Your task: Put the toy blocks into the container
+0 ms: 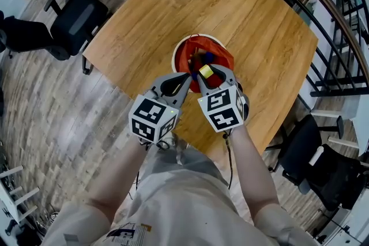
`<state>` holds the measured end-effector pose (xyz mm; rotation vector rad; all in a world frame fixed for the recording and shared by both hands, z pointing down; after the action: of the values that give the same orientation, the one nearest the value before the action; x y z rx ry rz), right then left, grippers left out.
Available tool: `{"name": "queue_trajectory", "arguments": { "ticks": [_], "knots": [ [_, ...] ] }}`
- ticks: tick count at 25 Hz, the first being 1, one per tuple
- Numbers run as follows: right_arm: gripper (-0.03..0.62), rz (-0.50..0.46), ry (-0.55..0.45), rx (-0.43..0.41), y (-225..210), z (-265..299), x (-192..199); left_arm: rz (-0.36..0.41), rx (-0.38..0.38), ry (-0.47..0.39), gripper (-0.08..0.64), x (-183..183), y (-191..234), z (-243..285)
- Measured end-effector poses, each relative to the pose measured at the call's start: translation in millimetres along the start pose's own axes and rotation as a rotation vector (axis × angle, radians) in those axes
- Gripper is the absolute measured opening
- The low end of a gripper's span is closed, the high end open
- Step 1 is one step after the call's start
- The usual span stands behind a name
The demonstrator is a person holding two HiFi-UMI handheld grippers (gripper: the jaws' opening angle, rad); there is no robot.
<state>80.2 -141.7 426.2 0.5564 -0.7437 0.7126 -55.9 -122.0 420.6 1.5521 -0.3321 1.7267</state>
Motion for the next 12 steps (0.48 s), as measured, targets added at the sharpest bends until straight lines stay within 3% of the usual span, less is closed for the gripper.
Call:
{"name": "queue_trajectory", "arguments": {
  "ticks": [7,12],
  "knots": [
    [0.150,0.016,0.141,-0.076,-5,13,1,-0.008,-0.001,0.003,0.012,0,5,1],
    [0.150,0.003,0.240,-0.081,-9,21,-1,-0.011,0.005,0.001,0.012,0,4,5]
  ]
}}
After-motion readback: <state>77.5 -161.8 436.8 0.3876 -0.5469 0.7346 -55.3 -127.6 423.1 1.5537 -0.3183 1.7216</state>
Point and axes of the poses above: the fingertips, and each gripper's own axes: z forward along the fingers, y to its left, x out of its underside, the point moved 9 cm from there along -z, backward along the fingers, and after that the axes turned 7 degrees about -y, right-handed, at the moved point
